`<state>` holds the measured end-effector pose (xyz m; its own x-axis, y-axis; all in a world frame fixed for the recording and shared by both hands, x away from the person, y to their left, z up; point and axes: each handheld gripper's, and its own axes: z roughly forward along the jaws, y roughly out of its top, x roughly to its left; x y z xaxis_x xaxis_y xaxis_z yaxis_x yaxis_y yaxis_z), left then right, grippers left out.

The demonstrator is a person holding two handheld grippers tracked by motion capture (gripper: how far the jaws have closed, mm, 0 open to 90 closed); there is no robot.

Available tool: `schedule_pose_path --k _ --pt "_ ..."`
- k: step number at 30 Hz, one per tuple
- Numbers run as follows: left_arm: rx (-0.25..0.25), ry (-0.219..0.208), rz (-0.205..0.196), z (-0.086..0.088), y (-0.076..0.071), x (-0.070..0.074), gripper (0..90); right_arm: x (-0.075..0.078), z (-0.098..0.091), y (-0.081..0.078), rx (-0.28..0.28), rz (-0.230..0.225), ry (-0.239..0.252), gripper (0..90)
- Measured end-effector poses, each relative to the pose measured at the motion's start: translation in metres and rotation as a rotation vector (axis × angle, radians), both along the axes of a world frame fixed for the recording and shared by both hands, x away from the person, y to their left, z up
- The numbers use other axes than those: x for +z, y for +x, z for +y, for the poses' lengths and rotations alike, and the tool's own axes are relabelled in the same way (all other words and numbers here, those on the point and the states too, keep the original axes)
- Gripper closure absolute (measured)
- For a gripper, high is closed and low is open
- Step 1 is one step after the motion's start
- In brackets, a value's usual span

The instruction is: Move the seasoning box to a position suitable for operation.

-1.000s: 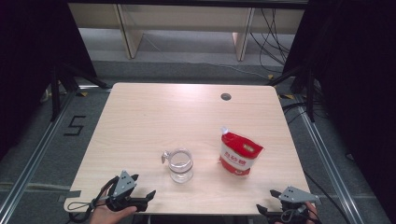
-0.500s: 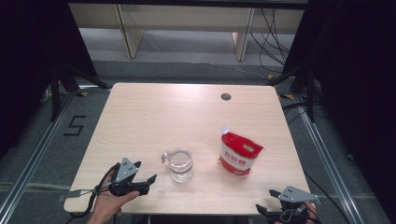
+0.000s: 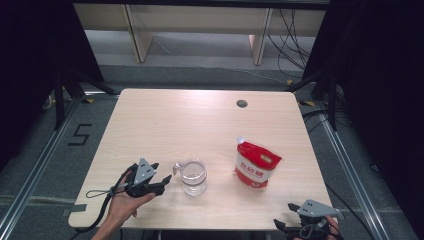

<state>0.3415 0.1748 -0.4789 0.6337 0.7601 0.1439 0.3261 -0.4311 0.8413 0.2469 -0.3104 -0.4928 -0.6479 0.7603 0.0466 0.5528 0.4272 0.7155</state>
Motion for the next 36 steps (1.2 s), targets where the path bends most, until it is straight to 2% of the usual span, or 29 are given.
schedule_pose_path --k 1,2,3,5,6,7,9,10,11,13,14,16,17,18,20,21,22,25,26,27,28,32,33,34,35,36 --pt "0.004 -0.025 0.009 -0.001 0.002 -0.001 39.7 0.0 0.0 0.0 0.0 0.0 -0.002 25.6" --pt "-0.005 -0.026 0.011 -0.001 0.004 0.0 41.6 0.0 0.0 0.0 -0.004 0.005 0.0 25.6" --pt "-0.014 -0.046 0.014 -0.002 0.006 -0.001 43.5 0.0 0.0 0.0 0.004 -0.006 0.001 25.6" --pt "-0.041 -0.023 0.023 -0.003 0.01 -0.001 45.3 0.0 0.001 0.0 -0.006 0.0 0.003 25.6" --pt "-0.022 -0.058 0.042 -0.007 0.009 -0.003 46.6 0.0 0.001 0.0 -0.006 0.002 0.004 25.6" --pt "-0.03 -0.034 0.042 -0.008 0.011 -0.003 47.4 0.0 0.001 0.0 0.002 -0.007 0.003 25.6" --pt "-0.055 -0.023 0.034 -0.01 0.015 -0.003 50.2 0.0 0.001 0.0 0.0 0.005 0.004 25.6" --pt "-0.051 -0.05 0.034 -0.012 0.015 -0.004 51.6 0.0 0.001 0.0 -0.003 0.001 0.003 25.6" --pt "-0.055 -0.032 0.034 -0.013 0.016 -0.004 52.9 0.0 0.0 0.0 -0.001 -0.006 0.0 25.6" --pt "-0.063 -0.023 0.033 -0.013 0.017 -0.004 56.0 0.0 0.001 0.0 -0.008 0.002 0.001 25.6" --pt "-0.044 -0.046 0.042 -0.016 0.018 -0.007 59.6 0.0 0.001 0.0 -0.005 0.001 0.001 25.6" --pt "-0.049 -0.048 0.034 -0.016 0.021 -0.008 61.9 -0.001 0.0 0.001 0.01 -0.006 0.002 25.6" --pt "-0.059 -0.041 0.029 -0.015 0.023 -0.007 65.3 -0.001 0.001 0.0 0.004 0.013 0.007 25.6" --pt "-0.059 -0.041 0.029 -0.015 0.023 -0.007 66.9 -0.001 0.002 0.0 0.004 0.01 0.013 25.6" --pt "-0.062 -0.062 0.05 -0.018 0.022 -0.008 70.7 -0.001 0.001 0.0 -0.001 0.006 0.001 25.6" --pt "-0.059 -0.061 0.046 -0.019 0.022 -0.008 72.0 -0.001 0.002 0.0 0.003 0.01 0.012 25.6" --pt "-0.081 -0.048 0.036 -0.018 0.023 -0.008 73.3 -0.001 0.001 0.0 0.005 0.009 0.009 25.6" --pt "-0.085 -0.052 0.037 -0.019 0.023 -0.008 77.9 -0.001 0.001 0.001 0.017 0.001 -0.002 25.6" --pt "-0.08 -0.067 0.047 -0.02 0.022 -0.009 80.1 -0.001 0.001 0.001 0.011 -0.01 -0.011 25.6" --pt "-0.077 -0.063 0.043 -0.021 0.021 -0.009 80.9 -0.001 0.002 0.0 -0.001 0.014 0.002 25.6" --pt "-0.087 -0.044 0.033 -0.02 0.022 -0.009 81.2 -0.001 0.002 0.0 0.006 0.015 0.007 25.6" --pt "-0.074 -0.037 0.032 -0.021 0.02 -0.008 81.5 -0.001 0.001 0.001 0.017 -0.006 -0.011 25.6" --pt "-0.088 -0.006 0.024 -0.019 0.021 -0.007 81.5 -0.001 0.001 0.001 0.016 -0.002 -0.007 25.6" --pt "-0.064 -0.038 0.041 -0.021 0.018 -0.008 81.5 -0.001 0.001 0.001 0.016 -0.002 -0.007 25.6" --pt "-0.056 -0.031 0.034 -0.022 0.016 -0.008 81.5 -0.001 0.001 0.001 0.016 -0.002 -0.007 25.6" --pt "-0.051 -0.044 0.032 -0.023 0.015 -0.008 81.4 -0.001 0.001 0.001 0.016 -0.005 -0.008 25.6"
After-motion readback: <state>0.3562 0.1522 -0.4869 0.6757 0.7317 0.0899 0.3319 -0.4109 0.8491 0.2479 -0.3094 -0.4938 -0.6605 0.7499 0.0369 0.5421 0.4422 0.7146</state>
